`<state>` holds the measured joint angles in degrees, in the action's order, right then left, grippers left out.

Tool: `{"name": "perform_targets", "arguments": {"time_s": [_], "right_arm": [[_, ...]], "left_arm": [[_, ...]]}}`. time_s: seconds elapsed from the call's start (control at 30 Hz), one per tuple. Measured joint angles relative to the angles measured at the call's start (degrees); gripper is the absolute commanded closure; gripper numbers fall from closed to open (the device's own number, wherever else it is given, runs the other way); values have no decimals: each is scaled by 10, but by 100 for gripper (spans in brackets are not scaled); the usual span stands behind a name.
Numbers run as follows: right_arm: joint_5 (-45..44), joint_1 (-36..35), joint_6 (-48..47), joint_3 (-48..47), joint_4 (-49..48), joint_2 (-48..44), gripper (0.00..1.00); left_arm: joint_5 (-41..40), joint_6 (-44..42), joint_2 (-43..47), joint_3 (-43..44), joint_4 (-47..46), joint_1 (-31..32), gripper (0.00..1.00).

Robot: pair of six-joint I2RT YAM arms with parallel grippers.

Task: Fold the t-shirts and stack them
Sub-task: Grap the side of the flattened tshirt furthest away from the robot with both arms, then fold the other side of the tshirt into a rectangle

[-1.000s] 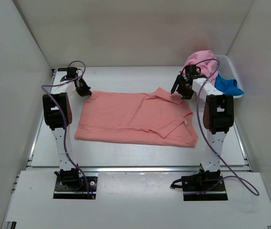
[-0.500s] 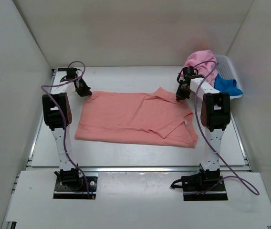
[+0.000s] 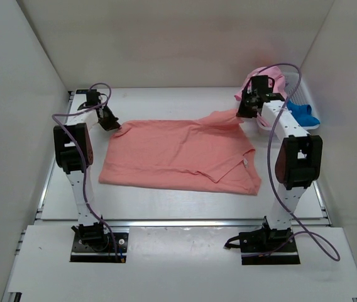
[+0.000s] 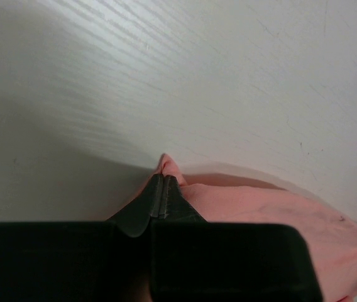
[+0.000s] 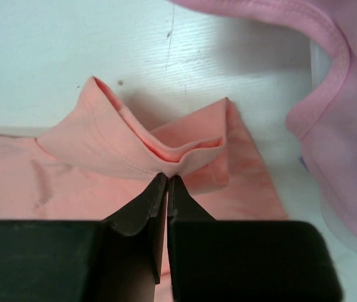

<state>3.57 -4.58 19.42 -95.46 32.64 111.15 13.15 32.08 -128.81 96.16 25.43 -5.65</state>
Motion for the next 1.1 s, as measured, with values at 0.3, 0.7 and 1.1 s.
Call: {"name": "perform_targets", "arguments": {"time_s": [0.3, 0.7, 1.1], "right_arm": [[35, 2, -20, 114, -15, -79, 100], [72, 13, -34, 276, -15, -263, 100], [100, 30, -33, 405, -14, -370, 100]], "left_arm": [[3, 6, 52, -74, -11, -6, 100], [14, 5, 158, -190, -32, -48, 100], [24, -3, 202, -243, -37, -50, 100]]}}
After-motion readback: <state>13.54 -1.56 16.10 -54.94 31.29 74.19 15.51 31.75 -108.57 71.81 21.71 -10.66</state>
